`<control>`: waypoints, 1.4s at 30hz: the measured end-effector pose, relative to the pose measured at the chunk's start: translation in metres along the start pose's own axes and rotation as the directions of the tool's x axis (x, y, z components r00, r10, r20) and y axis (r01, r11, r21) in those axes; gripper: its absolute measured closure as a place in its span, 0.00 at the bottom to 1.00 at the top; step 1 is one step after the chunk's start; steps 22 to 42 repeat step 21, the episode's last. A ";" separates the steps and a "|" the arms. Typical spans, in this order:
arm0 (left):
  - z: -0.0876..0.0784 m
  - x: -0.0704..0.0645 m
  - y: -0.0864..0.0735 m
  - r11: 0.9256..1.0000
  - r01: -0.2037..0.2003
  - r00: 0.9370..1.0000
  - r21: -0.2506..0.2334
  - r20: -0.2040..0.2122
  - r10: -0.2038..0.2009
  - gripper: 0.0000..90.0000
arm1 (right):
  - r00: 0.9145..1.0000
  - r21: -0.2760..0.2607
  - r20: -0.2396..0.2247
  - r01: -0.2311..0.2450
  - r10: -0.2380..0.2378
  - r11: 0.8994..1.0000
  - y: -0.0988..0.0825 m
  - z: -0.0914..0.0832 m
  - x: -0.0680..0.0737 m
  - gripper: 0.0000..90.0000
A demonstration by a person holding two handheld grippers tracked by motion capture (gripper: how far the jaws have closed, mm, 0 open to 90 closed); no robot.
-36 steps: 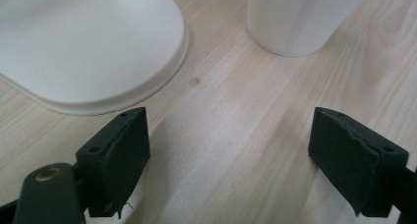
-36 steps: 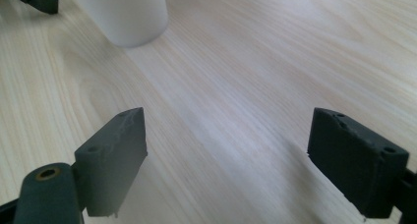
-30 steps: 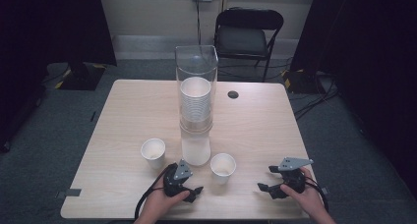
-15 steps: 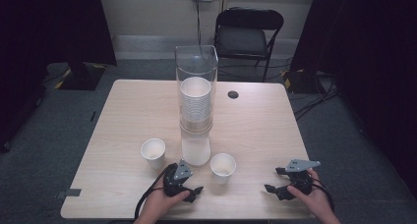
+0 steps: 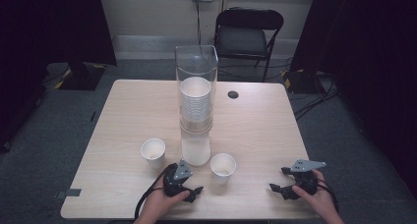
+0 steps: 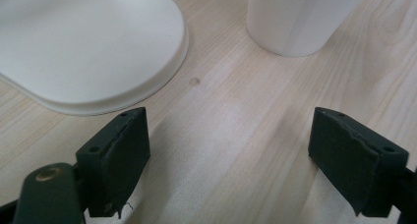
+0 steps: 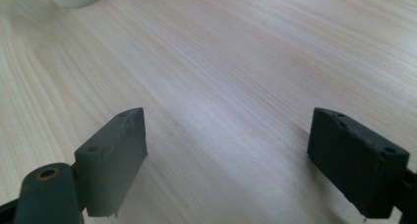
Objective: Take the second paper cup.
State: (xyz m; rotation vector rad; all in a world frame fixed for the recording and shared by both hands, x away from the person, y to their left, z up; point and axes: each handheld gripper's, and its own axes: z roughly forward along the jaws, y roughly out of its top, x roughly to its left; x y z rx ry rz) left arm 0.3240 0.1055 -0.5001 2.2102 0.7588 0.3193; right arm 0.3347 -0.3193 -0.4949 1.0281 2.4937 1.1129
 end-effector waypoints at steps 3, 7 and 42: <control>0.000 0.000 0.000 1.000 0.000 1.000 0.000 0.000 0.000 0.17 | 1.000 -0.008 0.003 -0.006 0.006 1.000 -0.001 -0.001 -0.002 0.16; 0.000 0.000 0.000 1.000 0.000 1.000 0.000 0.000 0.000 0.17 | 1.000 -0.007 0.023 0.002 -0.002 1.000 -0.003 -0.002 -0.005 0.16; 0.000 0.000 0.000 1.000 0.000 1.000 -0.003 0.004 0.000 0.17 | 0.996 -0.012 0.064 0.059 -0.058 0.998 -0.006 -0.001 -0.004 0.15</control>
